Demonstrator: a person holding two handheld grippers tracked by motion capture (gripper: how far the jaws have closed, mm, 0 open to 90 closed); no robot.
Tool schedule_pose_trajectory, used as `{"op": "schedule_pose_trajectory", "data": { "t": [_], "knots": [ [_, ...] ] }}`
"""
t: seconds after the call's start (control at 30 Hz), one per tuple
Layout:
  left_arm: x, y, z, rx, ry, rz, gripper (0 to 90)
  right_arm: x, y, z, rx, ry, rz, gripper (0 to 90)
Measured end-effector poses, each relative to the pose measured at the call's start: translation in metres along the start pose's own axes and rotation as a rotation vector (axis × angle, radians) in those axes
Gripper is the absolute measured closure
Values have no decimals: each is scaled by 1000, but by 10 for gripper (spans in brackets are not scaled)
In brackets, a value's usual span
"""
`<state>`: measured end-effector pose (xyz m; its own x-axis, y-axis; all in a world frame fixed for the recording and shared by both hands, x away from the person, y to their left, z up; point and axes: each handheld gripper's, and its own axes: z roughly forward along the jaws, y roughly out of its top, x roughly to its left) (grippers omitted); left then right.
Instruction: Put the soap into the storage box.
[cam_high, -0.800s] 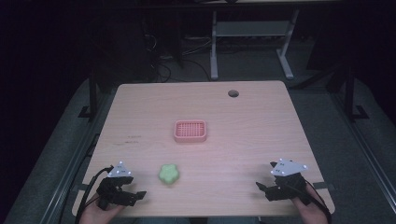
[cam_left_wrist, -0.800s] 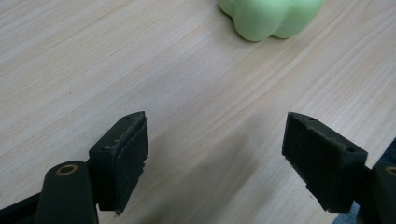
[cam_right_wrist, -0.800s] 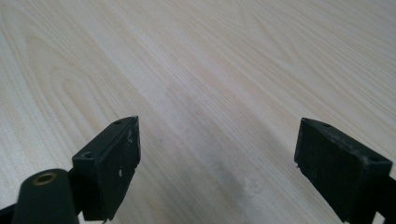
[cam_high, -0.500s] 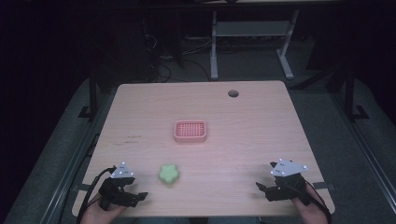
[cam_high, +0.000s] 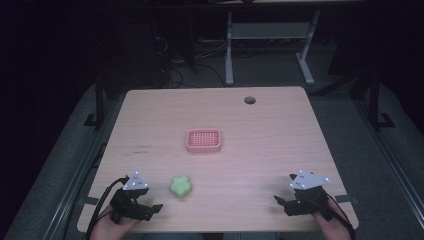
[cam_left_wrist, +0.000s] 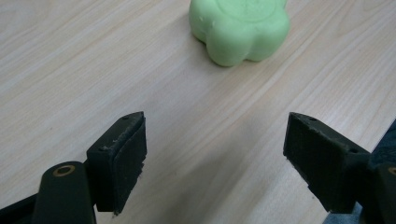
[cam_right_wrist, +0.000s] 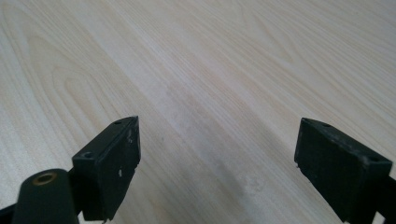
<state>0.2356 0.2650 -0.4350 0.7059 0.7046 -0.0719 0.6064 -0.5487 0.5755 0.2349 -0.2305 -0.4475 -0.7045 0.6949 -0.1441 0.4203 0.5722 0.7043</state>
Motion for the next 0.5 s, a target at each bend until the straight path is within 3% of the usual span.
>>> {"op": "schedule_pose_trajectory", "data": {
  "t": [0.27,0.5],
  "knots": [
    [-2,11,3,21,-15,21,212,-1,-1,-1,-8,-4,1,139],
    [-8,23,5,44,-16,74,212,-1,-1,-1,-4,-4,9,139]
  ]
}}
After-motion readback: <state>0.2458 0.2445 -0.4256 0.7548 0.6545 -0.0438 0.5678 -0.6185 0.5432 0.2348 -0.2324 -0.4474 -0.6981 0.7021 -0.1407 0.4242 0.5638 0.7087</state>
